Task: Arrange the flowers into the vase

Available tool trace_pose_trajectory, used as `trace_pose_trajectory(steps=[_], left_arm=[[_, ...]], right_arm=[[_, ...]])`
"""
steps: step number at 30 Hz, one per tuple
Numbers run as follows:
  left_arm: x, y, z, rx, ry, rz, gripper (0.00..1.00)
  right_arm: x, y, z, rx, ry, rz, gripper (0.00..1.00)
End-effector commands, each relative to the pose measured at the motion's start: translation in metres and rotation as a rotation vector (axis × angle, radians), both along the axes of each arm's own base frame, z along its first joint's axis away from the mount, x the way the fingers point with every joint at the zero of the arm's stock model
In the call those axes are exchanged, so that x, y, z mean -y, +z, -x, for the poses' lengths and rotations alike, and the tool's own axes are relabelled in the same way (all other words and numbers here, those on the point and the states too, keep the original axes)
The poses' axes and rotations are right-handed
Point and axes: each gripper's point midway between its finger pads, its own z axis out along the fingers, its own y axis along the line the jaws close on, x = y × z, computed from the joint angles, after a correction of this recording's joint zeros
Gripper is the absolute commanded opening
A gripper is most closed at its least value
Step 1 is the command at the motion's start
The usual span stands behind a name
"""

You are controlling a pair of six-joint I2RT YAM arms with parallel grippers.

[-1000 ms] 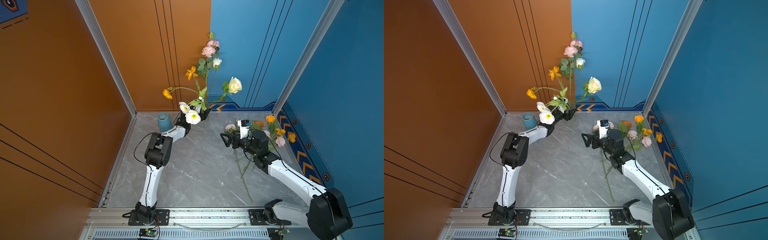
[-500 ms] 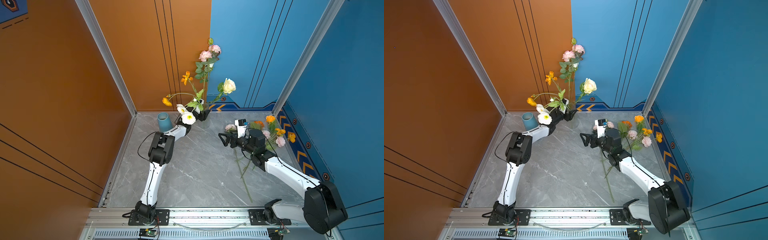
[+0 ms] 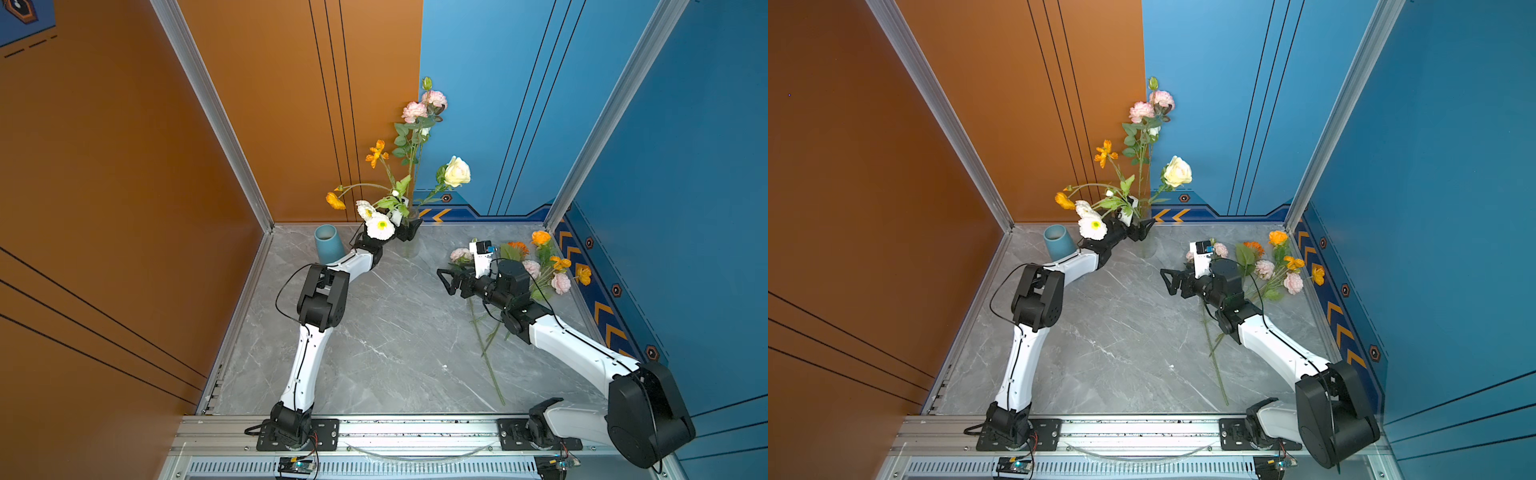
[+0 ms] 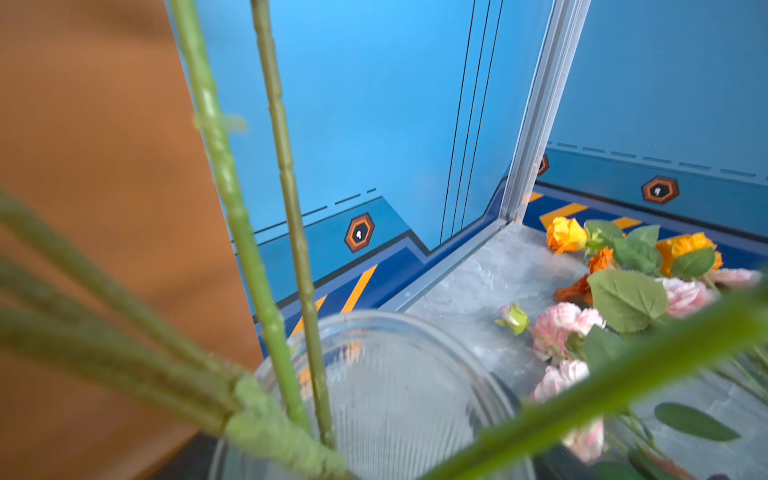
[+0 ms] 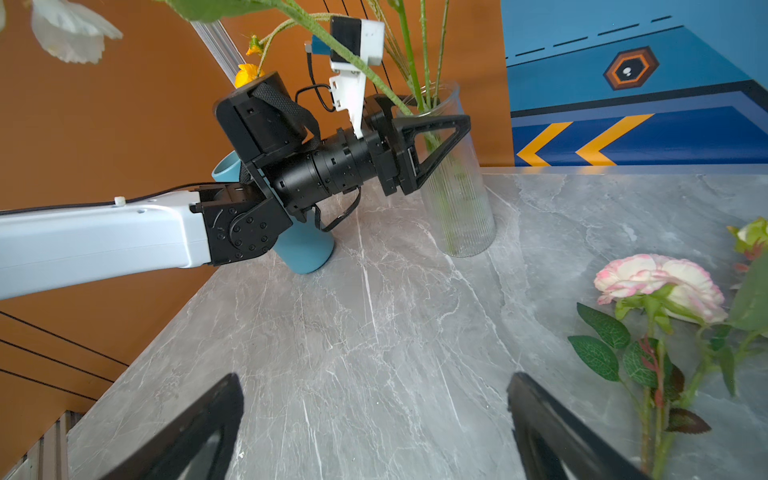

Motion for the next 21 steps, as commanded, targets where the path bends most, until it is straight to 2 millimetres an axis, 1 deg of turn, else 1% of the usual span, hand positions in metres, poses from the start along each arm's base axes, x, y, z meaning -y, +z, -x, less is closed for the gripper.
trace_pose_trajectory(steps=[1,3,4,5,8,10,14,17,21], left_arm=[[0.010,0.025,0.000,0.100,-0.020,0.014,0.91],[0.011,0.024,-0.001,0.104,-0.023,0.015,0.95],[0.011,0.023,-0.001,0.102,-0.022,0.015,1.00],[0.010,0.024,-0.002,0.103,-0.021,0.015,0.98],[0.006,0.024,-0.001,0.101,-0.009,0.013,0.98],[0.003,0.025,0.003,0.102,-0.004,0.014,0.98],[-0.003,0.024,0.017,0.095,-0.004,0.021,0.98],[-0.008,0.021,0.030,0.089,-0.002,0.023,0.98],[-0.017,0.020,0.051,0.083,0.003,0.033,0.98]], right_arm=[[0.003,-0.002,0.003,0.004,-0.004,-0.009,1.00],[0.004,-0.005,0.003,-0.005,-0.005,-0.005,1.00],[0.004,-0.005,0.004,-0.006,-0.004,-0.007,1.00],[0.005,-0.006,0.004,-0.009,-0.006,-0.007,1.00],[0.007,-0.008,0.007,-0.015,-0.010,-0.010,1.00],[0.009,-0.008,0.009,-0.016,-0.013,-0.012,1.00],[0.012,-0.009,0.016,-0.023,-0.020,-0.013,1.00],[0.016,-0.005,0.022,-0.025,-0.033,-0.025,1.00],[0.024,-0.003,0.035,-0.033,-0.064,-0.035,1.00]])
